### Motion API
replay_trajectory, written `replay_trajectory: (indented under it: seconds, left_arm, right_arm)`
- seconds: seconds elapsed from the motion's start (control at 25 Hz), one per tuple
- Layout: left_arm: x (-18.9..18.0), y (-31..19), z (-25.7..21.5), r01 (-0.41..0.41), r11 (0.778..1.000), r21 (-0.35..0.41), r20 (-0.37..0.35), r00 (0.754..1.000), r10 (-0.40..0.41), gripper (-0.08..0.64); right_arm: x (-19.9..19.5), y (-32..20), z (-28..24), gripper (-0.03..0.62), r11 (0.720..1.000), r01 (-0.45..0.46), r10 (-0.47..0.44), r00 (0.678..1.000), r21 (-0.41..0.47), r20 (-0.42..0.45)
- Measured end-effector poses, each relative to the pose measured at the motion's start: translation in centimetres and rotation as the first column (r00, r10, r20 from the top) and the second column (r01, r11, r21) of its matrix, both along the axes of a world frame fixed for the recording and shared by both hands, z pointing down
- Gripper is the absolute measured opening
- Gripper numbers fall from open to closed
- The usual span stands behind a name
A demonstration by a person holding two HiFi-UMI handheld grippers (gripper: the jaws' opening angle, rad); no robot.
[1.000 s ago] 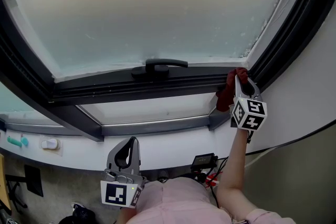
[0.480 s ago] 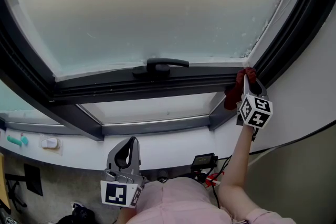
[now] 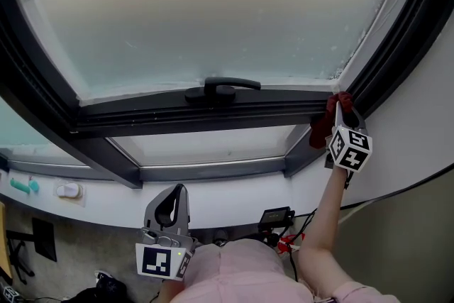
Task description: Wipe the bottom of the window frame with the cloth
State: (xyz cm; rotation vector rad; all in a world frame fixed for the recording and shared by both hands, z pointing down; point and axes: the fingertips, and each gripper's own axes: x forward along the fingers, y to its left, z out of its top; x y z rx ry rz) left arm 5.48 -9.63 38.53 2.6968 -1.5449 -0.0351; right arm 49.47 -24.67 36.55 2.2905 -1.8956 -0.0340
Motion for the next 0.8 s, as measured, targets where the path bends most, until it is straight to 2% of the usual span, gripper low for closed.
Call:
replay_trajectory:
  seconds: [0.16,0.24,0.32,0.44,0.52,0.6,0.68,0.8]
  left_arm:
    - [-0.4,0.4,-0.1,0.003,1.0,0.005,-0.001,1.0,-0.003,-0.001]
    - [-0.7,0.6,-0.2,0.004,1.0,0.005,0.002,1.0,-0.004,-0.002]
    - [-1.0,0.7,-0.2,0.003,1.0,0.005,0.006,1.0,-0.003,-0.002]
    - [-1.0,0.9,-0.2,-0.007,1.0,0.004,0.012,1.0,0.007,-0.002]
    - [-1.1,1.0,-0.2,-0.017,1.0,0.002,0.014,1.0,0.017,-0.001]
    - [-1.2,1.1,-0.3,-0.027,1.0,0.003,0.013,1.0,0.027,-0.002]
    - [-1.5,1.3,-0.4,-0.033,0.999,0.004,0.017,0.999,0.033,-0.002]
    - [-2.2,1.5,-0.4,-0.031,1.0,0.001,0.019,0.999,0.031,-0.002]
  right_arm:
    - [-0.3,0.3,-0.3,0.064,1.0,-0.022,0.022,0.999,0.0,-0.038]
    - [-1.6,1.2,-1.2,0.064,0.999,-0.009,0.01,1.0,0.036,-0.026]
    - [-4.1,2.7,-3.0,0.065,0.992,0.039,-0.042,0.999,0.117,0.022]
    - [-10.2,5.0,-5.7,0.066,0.96,0.156,-0.17,0.985,0.231,0.042]
    - [-15.0,5.8,-6.5,0.064,0.929,0.259,-0.276,0.961,0.265,0.029]
    - [-20.1,5.9,-6.3,0.064,0.893,0.366,-0.381,0.924,0.26,0.008]
    - [-24.9,5.7,-5.5,0.065,0.859,0.459,-0.466,0.885,0.228,-0.027]
    - [-30.7,5.1,-4.1,0.065,0.822,0.546,-0.544,0.837,0.163,-0.063]
